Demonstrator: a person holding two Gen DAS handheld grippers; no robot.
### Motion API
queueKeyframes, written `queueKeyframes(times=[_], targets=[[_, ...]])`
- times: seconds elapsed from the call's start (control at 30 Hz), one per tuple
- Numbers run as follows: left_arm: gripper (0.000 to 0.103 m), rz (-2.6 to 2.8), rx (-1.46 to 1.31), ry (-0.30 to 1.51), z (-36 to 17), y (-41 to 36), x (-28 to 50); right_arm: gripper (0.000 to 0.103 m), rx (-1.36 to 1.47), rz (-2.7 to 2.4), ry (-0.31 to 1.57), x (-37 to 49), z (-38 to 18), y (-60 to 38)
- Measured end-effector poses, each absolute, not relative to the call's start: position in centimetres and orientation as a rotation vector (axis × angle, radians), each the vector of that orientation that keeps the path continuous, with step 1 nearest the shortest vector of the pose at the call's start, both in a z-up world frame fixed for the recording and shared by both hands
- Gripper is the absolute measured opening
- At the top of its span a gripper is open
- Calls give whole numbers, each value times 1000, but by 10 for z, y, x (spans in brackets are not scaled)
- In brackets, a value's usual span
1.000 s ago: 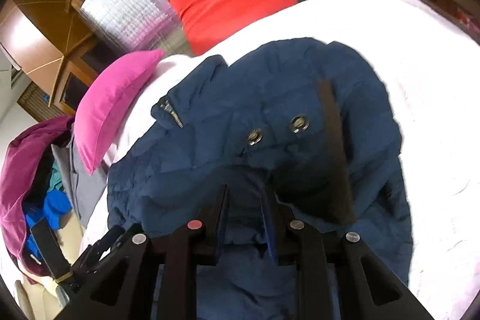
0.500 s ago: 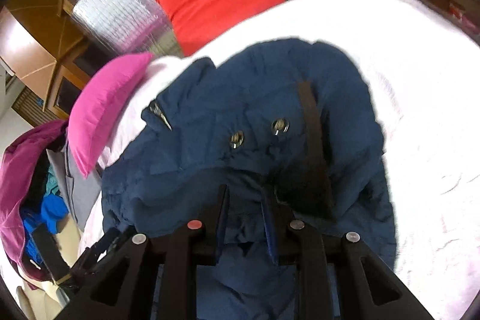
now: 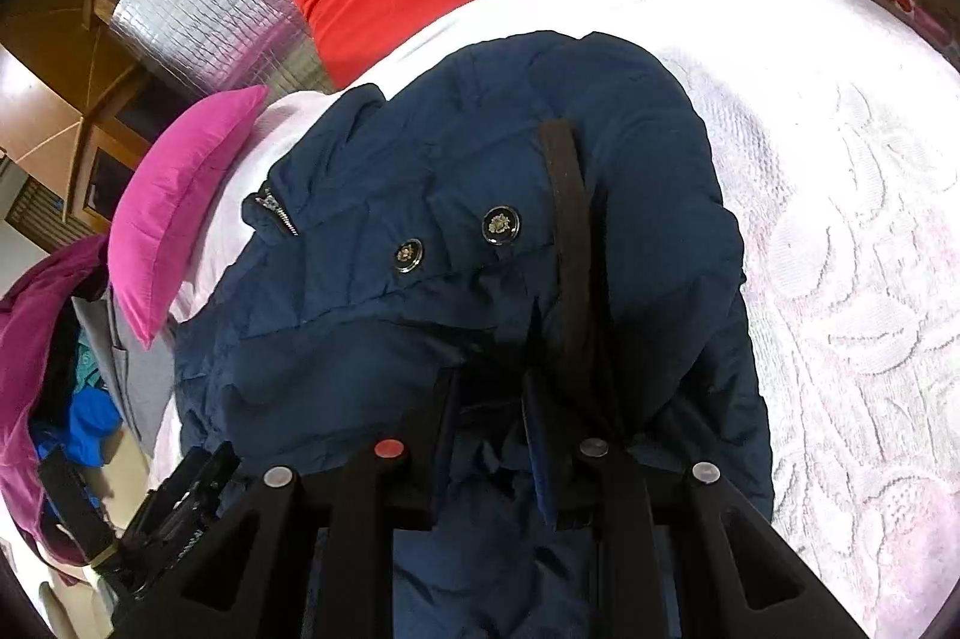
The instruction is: Fold large clothes
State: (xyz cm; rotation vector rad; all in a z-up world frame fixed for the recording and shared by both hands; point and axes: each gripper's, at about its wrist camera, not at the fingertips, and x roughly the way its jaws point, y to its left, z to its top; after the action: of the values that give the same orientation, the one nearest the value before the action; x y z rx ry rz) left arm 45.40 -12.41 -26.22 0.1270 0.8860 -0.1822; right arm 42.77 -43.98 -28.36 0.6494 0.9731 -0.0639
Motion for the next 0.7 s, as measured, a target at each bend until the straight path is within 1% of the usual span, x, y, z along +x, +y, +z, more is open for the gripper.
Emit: queueKeyframes(times=[0.03, 0.1, 0.13, 0.17, 0.2, 0.23, 0.33, 0.5, 0.57, 0.7], targets=[[66, -182, 125, 886, -260, -122, 453, 26, 657, -56, 971, 425, -281, -441], [66, -175, 117, 879, -254, -116, 450, 30, 660, -43, 962, 420, -275, -443], [66, -171, 114, 872, -250, -112, 447, 41, 661, -36, 955, 418, -272, -444], [66, -163, 110, 860, -245, -106, 444, 59, 662, -28, 944, 414, -268, -445], [66, -157, 107, 853, -241, -102, 441, 65, 663, -21, 930, 409, -264, -446], [66, -149, 106, 844, -237, -97, 438, 69, 648, -28, 911, 403, -258, -446], [66, -121, 103, 823, -227, -78, 424, 69, 594, -44, 893, 392, -248, -448], [67, -69, 114, 788, -213, -43, 394, 69, 600, -43, 866, 369, -237, -457], [73, -47, 135, 769, -210, -30, 378, 69, 594, -46, 855, 357, -233, -459], [74, -19, 168, 762, -210, -12, 354, 69, 580, -42, 826, 333, -224, -462]])
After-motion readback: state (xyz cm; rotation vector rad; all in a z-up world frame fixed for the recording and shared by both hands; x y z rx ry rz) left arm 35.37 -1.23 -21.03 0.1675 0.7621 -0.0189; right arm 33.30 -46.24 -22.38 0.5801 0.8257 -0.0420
